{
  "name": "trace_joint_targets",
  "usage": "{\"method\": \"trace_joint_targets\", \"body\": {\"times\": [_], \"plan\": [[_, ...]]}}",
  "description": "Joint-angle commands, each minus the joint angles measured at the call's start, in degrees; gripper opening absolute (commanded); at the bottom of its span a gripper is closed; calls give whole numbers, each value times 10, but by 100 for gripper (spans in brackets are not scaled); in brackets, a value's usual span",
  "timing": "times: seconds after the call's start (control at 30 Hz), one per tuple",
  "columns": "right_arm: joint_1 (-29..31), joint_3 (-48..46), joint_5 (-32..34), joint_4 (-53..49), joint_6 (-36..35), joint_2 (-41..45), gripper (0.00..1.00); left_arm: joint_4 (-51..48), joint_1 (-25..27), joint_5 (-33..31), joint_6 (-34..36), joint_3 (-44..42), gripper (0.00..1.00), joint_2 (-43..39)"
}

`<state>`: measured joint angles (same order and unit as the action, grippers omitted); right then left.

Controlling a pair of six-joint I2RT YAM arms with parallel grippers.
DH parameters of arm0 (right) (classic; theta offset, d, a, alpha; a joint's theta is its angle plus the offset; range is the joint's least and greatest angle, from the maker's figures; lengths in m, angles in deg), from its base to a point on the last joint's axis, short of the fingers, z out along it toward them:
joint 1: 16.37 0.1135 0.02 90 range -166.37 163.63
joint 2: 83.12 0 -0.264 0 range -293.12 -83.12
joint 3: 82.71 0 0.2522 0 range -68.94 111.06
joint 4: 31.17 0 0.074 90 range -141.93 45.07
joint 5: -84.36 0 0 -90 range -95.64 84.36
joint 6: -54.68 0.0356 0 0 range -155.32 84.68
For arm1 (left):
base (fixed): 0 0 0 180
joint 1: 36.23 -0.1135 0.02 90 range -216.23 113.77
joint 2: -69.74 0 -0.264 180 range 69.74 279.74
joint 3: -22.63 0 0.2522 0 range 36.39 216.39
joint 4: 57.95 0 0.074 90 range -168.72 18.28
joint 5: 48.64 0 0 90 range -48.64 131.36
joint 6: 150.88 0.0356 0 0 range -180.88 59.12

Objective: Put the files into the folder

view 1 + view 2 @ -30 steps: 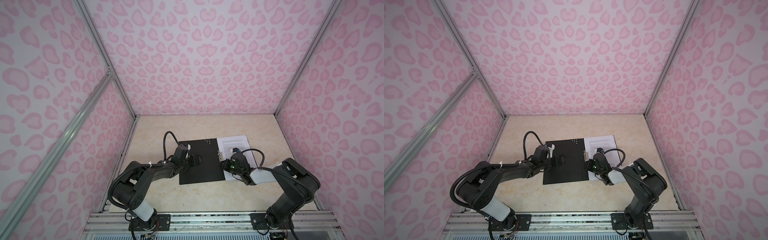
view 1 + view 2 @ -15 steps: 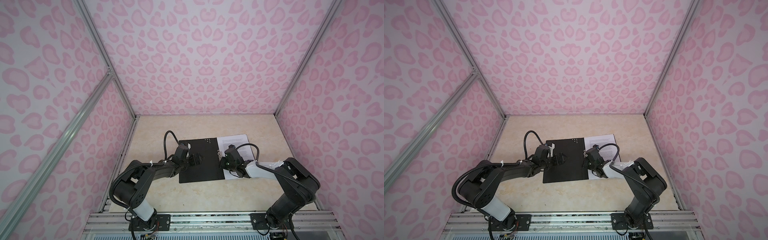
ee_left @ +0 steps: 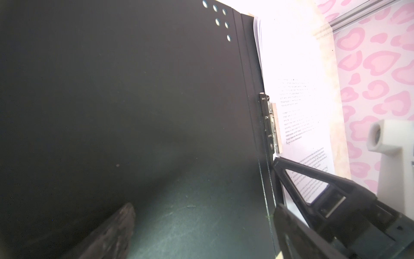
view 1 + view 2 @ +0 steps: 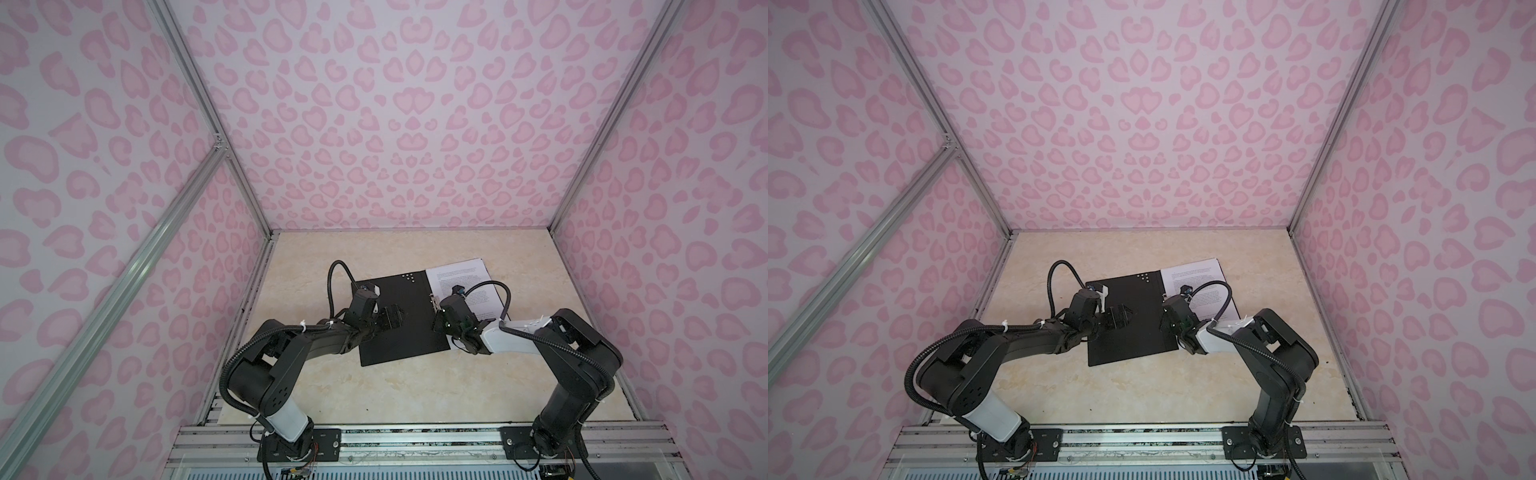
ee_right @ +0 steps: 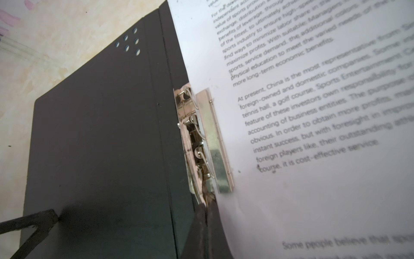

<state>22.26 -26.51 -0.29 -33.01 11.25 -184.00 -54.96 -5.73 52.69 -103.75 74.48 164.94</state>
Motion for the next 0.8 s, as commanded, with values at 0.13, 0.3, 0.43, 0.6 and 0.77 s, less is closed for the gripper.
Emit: {"method": "trace_joint_targets", "body": {"times": [0.13, 0.3, 0.43, 0.6, 0.77], "plan": [[10, 32, -97, -222, -11, 23, 0, -203, -2, -27, -15, -9, 99, 27], [4, 57, -117, -229, -16, 32, 0, -202, -2, -20, -15, -7, 99, 35], [-3, 60, -131, -229, -16, 37, 0, -201, -2, -18, -16, -8, 99, 28], [-12, 57, -129, -232, -15, 46, 0, -199, -2, -14, -16, -9, 99, 31], [-24, 47, -126, -238, -12, 53, 0, -201, -2, -17, -15, -7, 99, 31]]}}
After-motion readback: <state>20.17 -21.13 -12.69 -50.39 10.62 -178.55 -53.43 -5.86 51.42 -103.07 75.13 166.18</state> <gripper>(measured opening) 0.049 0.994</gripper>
